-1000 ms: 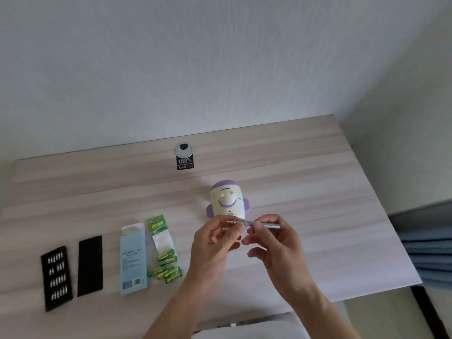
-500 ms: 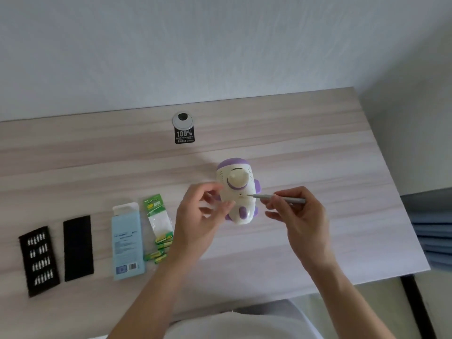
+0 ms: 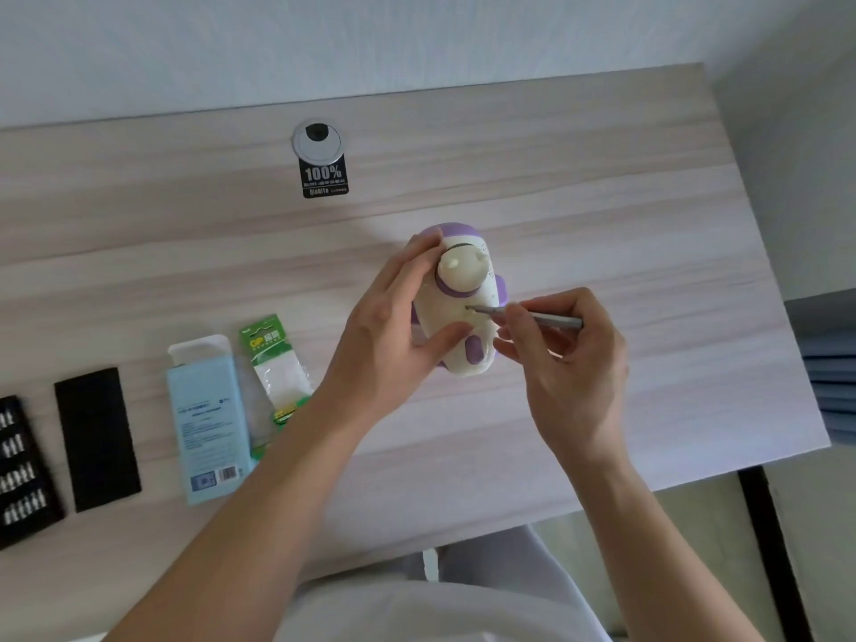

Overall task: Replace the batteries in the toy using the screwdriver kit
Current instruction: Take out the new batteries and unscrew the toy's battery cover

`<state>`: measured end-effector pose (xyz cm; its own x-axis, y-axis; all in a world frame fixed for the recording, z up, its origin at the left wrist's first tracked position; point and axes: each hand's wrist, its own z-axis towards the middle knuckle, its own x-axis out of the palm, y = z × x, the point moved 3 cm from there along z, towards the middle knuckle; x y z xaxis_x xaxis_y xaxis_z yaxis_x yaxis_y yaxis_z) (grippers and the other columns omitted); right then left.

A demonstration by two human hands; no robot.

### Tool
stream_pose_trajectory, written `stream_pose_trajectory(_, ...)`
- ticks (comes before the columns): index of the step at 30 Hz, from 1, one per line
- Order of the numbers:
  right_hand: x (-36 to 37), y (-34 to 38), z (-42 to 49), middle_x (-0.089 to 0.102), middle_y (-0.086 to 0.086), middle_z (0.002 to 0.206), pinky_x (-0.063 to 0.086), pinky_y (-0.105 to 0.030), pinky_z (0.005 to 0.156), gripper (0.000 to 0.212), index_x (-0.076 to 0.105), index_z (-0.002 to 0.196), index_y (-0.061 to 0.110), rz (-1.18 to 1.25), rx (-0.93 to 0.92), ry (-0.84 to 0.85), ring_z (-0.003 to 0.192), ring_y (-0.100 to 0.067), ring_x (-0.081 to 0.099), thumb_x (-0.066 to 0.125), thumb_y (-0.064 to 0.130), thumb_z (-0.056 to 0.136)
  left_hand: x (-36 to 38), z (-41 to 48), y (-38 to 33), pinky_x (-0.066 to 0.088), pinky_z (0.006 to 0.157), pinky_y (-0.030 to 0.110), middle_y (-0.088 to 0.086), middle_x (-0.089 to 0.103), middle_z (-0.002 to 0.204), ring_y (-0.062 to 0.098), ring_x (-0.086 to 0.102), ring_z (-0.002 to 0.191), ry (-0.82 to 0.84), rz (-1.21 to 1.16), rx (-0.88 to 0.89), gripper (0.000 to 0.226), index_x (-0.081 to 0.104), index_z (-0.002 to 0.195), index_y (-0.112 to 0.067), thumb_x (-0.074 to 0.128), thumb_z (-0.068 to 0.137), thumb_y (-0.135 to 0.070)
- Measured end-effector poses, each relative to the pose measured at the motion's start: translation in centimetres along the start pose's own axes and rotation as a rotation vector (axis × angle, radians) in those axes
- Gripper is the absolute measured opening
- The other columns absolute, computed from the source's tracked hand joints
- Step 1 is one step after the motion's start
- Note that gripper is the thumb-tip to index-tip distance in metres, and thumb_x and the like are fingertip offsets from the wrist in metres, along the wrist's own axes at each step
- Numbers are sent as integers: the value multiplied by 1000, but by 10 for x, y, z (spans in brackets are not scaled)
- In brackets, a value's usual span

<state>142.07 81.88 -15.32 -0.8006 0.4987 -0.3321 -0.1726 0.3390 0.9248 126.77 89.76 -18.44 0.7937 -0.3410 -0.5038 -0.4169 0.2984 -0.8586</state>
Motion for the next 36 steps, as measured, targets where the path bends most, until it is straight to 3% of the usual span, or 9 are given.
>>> stream_pose_trajectory(11, 2, -1, 0, 74, 4, 74, 61, -47, 69, 15, 60, 80, 21, -55, -6, -28, 74, -17, 75, 70, 17, 91, 5, 0, 7, 30, 111, 12, -2, 44, 152, 8, 39, 142, 16, -28, -24, 71, 48, 143, -9, 82, 81, -22)
stream_pose_trajectory(18, 3, 2, -2, 74, 6, 77, 61, -45, 66, 14, 58, 82, 24, -118, -49, -17, 76, -13, 75, 69, 21, 90, 4, 1, 9, 29, 109, 10, -2, 44, 152, 7, 39, 142, 20, -25, -28, 73, 48, 143, -10, 83, 80, -23)
stream_pose_trajectory(26, 4, 16, -2, 70, 8, 77, 50, -6, 63, 12, 60, 84, 11, -332, -244, 15, 76, -3, 69, 70, 14, 90, 4, 0, 10, 29, 104, 4, -2, 43, 153, 7, 41, 140, 31, -7, -23, 72, 48, 143, -9, 82, 82, -23)
stream_pose_trajectory(28, 4, 23, -2, 69, 7, 75, 52, -11, 60, 13, 60, 83, 11, -401, -321, 60, 74, -6, 68, 70, 14, 90, 4, 0, 9, 28, 101, 1, -3, 42, 153, 6, 41, 139, 35, -7, -25, 72, 48, 144, -10, 82, 82, -23)
stream_pose_trajectory(31, 2, 32, 0, 65, 8, 73, 54, -36, 54, 14, 58, 83, 17, -599, -413, 118, 65, -16, 65, 68, 20, 91, 4, 0, 9, 29, 94, -3, -8, 42, 153, 2, 41, 136, 28, -16, -50, 72, 49, 143, -14, 82, 80, -21)
stream_pose_trajectory(34, 0, 40, 3, 63, 3, 72, 50, -39, 49, 13, 56, 83, 20, -823, -497, 141, 59, -30, 59, 65, 24, 93, 5, 0, 11, 31, 97, 0, -8, 43, 152, 1, 42, 135, 20, -10, -36, 72, 50, 142, -12, 83, 78, -20)
stream_pose_trajectory(36, 3, 45, 3, 60, 1, 70, 48, -38, 45, 15, 54, 85, 18, -950, -558, 154, 54, -34, 54, 62, 27, 95, 6, 0, 12, 34, 105, 9, -6, 43, 153, 3, 41, 139, 23, -5, -22, 71, 50, 142, -11, 82, 79, -21)
